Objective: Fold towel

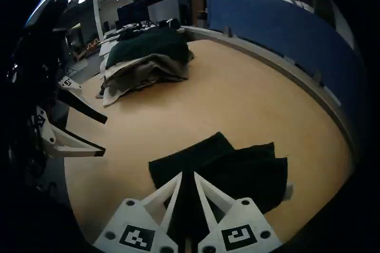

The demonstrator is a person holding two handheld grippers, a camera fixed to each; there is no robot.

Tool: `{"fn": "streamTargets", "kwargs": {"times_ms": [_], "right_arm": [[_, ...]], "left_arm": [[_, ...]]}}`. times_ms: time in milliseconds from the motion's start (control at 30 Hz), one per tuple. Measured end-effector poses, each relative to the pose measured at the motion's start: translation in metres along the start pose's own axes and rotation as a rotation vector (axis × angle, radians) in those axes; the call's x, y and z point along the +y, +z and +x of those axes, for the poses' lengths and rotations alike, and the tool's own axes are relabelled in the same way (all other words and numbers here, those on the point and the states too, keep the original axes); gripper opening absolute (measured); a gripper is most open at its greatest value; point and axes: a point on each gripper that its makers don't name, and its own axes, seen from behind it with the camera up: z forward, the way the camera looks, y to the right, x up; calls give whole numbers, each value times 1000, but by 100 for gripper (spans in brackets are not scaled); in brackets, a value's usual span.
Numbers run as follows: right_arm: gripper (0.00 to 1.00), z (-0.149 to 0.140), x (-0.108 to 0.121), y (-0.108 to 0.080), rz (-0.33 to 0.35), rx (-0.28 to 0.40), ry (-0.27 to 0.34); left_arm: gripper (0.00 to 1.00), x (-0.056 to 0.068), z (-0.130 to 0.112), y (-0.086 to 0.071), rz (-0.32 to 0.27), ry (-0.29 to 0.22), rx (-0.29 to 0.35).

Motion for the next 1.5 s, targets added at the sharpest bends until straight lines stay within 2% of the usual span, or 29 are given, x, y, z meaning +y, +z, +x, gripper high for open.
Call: {"fn": "streamTargets", "kwargs": {"times_ms": [267,1100,1500], "right_arm": [[2,1,-7,7,12,-14,-19],[2,13,-14,11,34,-42,-72],[2,-7,-39,31,100,-109,-158]], "left_arm": [[92,-2,-3,2,-7,-5,0],[92,-8,-2,1,-12,-23,6],[92,-9,-9,3,-10,-46,10]]}}
